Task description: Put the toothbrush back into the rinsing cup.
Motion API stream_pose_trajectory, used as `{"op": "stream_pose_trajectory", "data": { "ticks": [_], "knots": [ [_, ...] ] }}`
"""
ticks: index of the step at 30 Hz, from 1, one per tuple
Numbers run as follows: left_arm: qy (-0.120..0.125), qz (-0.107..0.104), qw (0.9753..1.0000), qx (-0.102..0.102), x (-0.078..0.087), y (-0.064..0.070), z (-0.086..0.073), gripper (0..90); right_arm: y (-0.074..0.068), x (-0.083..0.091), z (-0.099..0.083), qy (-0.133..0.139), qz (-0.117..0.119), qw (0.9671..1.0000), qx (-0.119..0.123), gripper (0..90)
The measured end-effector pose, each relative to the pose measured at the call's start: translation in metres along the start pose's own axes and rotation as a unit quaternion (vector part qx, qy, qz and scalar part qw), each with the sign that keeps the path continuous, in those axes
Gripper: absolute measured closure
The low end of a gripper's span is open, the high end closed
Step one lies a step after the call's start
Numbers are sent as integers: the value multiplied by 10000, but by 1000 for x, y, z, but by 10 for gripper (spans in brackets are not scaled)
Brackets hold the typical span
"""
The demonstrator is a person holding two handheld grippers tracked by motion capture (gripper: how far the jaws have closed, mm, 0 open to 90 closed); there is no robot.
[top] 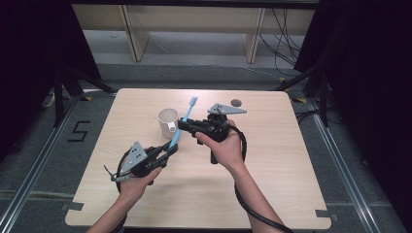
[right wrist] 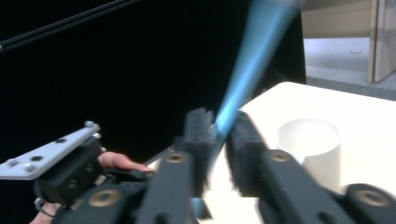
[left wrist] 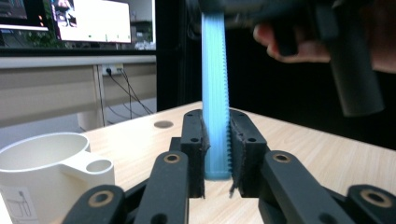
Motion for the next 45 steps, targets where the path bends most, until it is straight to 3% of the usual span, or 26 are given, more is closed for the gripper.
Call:
{"op": "stream_pose_trajectory", "data": {
  "ticks": [1,5,7,14,21,28,31,37,41,42,45],
  "knots": [
    [-33,-1,10000,25,-1,0,-1,707,0,-1,2,56,-46,9999,145,837],
    [-66,-29,10000,56,-2,1,-3,648,-2,0,2,-30,-48,9998,165,840],
    [-53,-86,9999,46,-1,4,-1,646,-2,1,2,-16,-75,9999,97,840],
    [-36,-198,9998,2,2,10,5,647,5,4,2,4,-301,9990,336,840],
    [-113,-46,9999,-111,12,4,5,626,13,8,3,118,-551,9969,551,839],
    [-117,28,9999,-81,14,2,6,584,14,12,3,142,-611,9966,534,839],
    [-146,30,9998,-124,13,3,6,559,14,13,4,189,-667,9963,502,839],
    [-367,147,9990,-215,10,3,7,487,14,12,3,212,-745,9945,706,839],
    [-447,187,9980,-406,4,1,17,475,14,8,0,233,-840,9921,897,839],
    [-450,196,9982,-347,1,1,20,470,12,7,-2,203,-824,9932,798,839],
    [-489,235,9978,-382,-5,-1,25,473,9,4,-4,194,-844,9922,898,839]
  ]
}}
Point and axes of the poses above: each handheld gripper's, and its own axes: x roughly backward along the jaws, z roughly out of its top, y roughly to its right, the point moved 10 cm from there along -x, roughly forward along the jaws, and after that the axes turned 5 degrees about -z, right-handed, at the moved point
